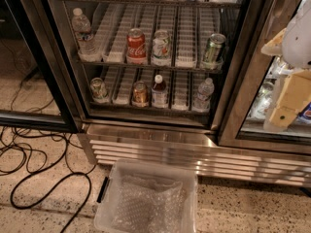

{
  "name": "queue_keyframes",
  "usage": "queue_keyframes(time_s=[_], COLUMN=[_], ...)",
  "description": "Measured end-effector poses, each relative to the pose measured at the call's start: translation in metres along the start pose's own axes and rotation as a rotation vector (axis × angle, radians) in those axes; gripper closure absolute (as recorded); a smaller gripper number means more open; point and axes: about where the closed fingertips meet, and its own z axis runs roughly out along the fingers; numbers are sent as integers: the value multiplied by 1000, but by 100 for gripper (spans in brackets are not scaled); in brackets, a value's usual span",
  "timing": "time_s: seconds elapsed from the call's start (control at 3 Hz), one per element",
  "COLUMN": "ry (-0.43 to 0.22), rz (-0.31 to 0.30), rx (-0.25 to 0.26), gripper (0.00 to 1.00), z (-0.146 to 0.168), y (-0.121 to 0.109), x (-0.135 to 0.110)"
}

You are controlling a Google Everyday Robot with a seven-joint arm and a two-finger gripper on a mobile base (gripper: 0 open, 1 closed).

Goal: Pick pepsi can from top shelf of fridge

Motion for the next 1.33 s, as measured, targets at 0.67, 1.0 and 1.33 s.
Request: queue_keyframes(time_s=[0.67, 1.0, 1.33], ry=[-40, -88, -124], rz=[79, 224, 412], rx=[8, 5, 6], gripper=[0, 0, 0], z=[3, 19, 31], y=[-7, -15, -28], x=[1, -9, -15])
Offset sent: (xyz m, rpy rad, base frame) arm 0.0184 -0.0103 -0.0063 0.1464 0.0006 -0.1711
